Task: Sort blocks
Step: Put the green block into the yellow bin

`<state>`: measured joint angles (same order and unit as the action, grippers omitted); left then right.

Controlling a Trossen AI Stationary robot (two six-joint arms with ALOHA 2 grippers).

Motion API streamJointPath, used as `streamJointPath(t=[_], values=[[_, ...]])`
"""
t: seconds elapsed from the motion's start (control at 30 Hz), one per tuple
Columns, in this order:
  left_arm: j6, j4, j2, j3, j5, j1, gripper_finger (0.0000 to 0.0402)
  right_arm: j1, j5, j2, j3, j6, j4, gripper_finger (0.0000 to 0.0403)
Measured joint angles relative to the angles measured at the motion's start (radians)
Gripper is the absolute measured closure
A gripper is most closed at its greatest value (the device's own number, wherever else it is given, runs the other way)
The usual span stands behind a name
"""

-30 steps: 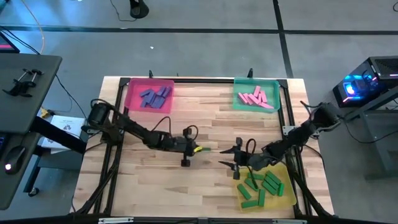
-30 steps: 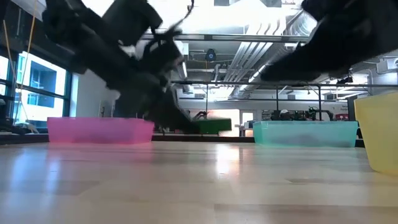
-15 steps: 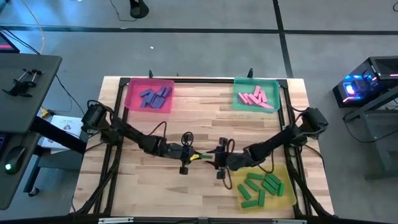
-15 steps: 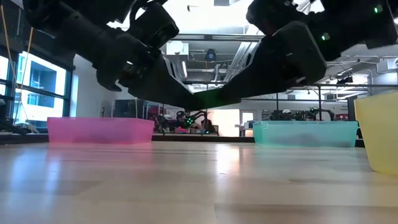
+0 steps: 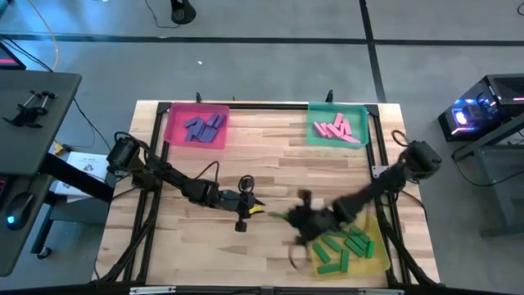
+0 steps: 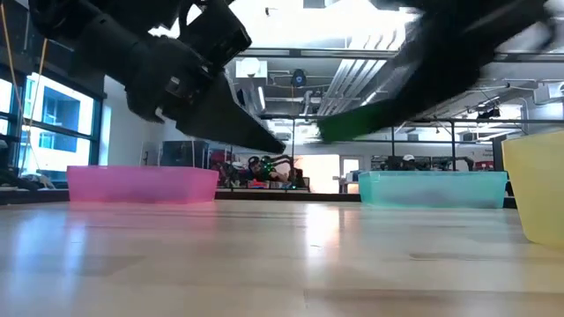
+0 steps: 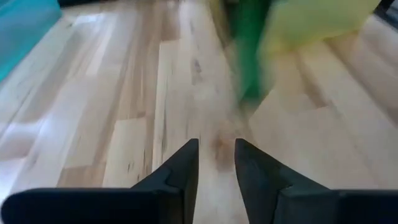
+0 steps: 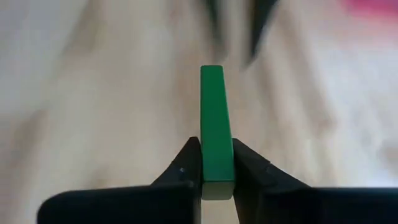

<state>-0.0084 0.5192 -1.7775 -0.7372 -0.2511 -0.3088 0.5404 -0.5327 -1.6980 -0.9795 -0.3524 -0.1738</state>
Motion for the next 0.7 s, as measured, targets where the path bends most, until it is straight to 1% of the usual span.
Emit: streamJointPath(t=[0.17,0.23,0.3,0.4,0.53,0.6,0.7], values=[[-0.018,-0.017,-0.001,0.001,-0.009,-0.005,0.0292,0.212,0.057,0.049,-0.157,-0.373,-0.528,0.0377],[-0.029,-0.024,-0.001,0.001,-0.008,-0.006,0.0288,0.303,0.085,0.051,-0.219,-0.549,-0.656,0.0377],[-0.044,-0.025,-0.001,0.001,-0.005,-0.006,0.0288,0.395,0.126,0.051,-0.263,-0.725,-0.735,0.0377],[-0.051,-0.025,-0.001,0.001,-0.005,-0.006,0.0287,0.508,0.14,0.051,-0.285,-0.966,-0.771,0.0376],[-0.051,-0.022,-0.001,0.001,-0.005,-0.006,0.0287,0.582,0.156,0.051,-0.239,-1.194,-0.767,0.0369],[-0.051,-0.021,-0.001,0.001,-0.004,-0.006,0.0287,0.593,0.198,0.051,-0.204,-1.256,-0.753,0.037],[-0.051,-0.02,-0.001,0.001,-0.003,-0.006,0.0287,0.576,0.232,0.051,-0.153,-1.263,-0.708,0.0371]])
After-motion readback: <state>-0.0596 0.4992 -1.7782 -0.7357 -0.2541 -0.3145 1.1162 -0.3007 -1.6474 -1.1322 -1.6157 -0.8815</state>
